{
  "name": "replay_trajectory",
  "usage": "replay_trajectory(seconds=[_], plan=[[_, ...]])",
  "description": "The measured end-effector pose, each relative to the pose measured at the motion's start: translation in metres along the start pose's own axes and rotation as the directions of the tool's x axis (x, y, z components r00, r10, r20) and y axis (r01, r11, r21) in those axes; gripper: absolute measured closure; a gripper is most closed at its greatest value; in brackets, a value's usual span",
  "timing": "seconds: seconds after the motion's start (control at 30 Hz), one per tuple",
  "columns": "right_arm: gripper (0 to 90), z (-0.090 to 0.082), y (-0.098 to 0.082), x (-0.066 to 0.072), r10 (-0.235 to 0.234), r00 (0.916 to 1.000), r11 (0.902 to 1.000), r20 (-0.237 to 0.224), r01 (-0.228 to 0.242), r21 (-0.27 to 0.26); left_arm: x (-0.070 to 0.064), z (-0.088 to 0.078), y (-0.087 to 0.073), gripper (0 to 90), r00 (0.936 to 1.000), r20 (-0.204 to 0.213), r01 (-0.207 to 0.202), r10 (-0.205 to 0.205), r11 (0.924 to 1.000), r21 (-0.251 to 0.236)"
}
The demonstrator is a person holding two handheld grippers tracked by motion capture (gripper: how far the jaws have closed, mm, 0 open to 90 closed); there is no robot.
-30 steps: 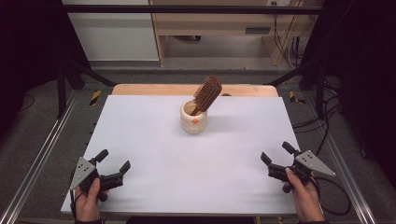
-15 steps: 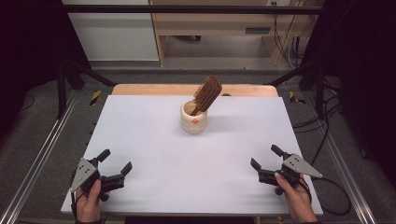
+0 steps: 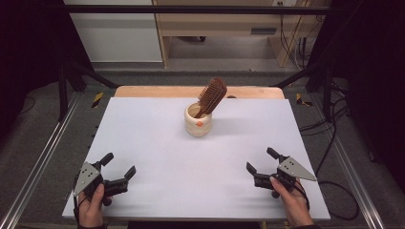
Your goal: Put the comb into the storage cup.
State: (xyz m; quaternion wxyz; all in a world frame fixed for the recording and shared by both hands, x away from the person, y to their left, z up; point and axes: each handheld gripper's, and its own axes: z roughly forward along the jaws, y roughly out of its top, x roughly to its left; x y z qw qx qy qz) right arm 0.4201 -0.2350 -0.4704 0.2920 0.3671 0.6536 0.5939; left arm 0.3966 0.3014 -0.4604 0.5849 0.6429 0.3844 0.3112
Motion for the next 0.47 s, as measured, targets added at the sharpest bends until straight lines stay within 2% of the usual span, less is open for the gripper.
replay_trajectory(seconds=[0.13,0.3,0.37,0.47], plan=[[4.1,0.0031,-0.0036,0.0024,-0.017,0.9998,0.9999,0.005,0.017,0.005,-0.0003,0.0005,0.0001,1.6,1.0000,0.002,0.001,-0.001,1.0000,0.000],[4.6,0.0027,-0.0044,0.0082,-0.108,0.9941,0.9941,0.013,0.108,0.010,-0.0013,0.0011,0.0009,1.6,1.0000,0.010,0.001,-0.001,1.0000,-0.004],[4.5,0.0021,-0.0045,0.0100,-0.127,0.9919,0.9919,0.008,0.127,0.012,-0.0017,0.0011,0.0012,1.6,0.9999,0.014,-0.002,0.002,1.0000,-0.003],[4.4,0.0010,-0.0051,0.0103,-0.119,0.9929,0.9929,0.001,0.119,0.011,-0.0019,0.0013,0.0012,1.6,0.9999,0.016,-0.004,0.004,1.0000,-0.002]])
